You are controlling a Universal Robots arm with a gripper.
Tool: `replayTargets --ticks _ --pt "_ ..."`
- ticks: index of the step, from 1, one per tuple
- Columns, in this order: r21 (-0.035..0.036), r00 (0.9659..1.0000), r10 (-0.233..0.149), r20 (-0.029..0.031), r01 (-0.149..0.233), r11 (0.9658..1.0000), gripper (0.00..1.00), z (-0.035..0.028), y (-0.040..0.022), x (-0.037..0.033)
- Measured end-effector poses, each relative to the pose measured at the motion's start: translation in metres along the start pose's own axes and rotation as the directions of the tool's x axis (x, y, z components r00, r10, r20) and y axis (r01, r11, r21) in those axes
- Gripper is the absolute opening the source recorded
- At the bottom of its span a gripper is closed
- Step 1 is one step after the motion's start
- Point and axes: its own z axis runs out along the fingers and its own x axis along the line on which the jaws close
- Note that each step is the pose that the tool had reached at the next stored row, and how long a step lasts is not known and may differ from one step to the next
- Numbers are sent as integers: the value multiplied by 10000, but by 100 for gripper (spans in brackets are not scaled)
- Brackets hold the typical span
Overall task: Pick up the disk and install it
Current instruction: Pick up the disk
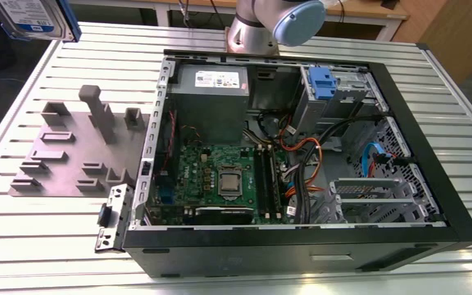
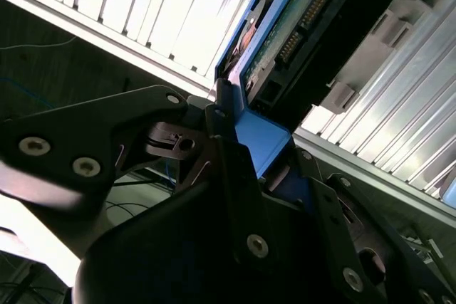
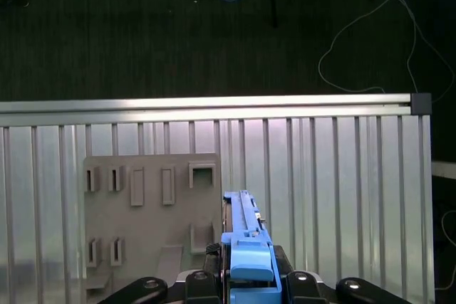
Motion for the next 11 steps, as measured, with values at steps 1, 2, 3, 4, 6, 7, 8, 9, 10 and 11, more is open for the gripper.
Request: replayTargets --ticks 1,2,3,4,6,7,8,9,10,11 --pt "2 10000 -1 -25 1 10000 37 0 -1 0" --pt "3 10000 -2 -48 2 10000 37 0 -1 0" --pt "4 10000 -2 -70 2 10000 37 0 0 0" --pt "5 10000 -1 -94 1 10000 37 0 0 0" --pt "6 9999 -3 -122 3 10000 37 0 0 0" --pt "8 9999 -2 -151 2 10000 37 0 0 -1" --pt "8 9999 -3 -173 3 10000 37 0 0 -1" --pt "10 9998 -3 -211 3 10000 37 0 0 -1" --pt "13 9997 -4 -246 4 10000 37 0 0 0" --pt "14 9996 -5 -275 5 10000 37 0 0 0"
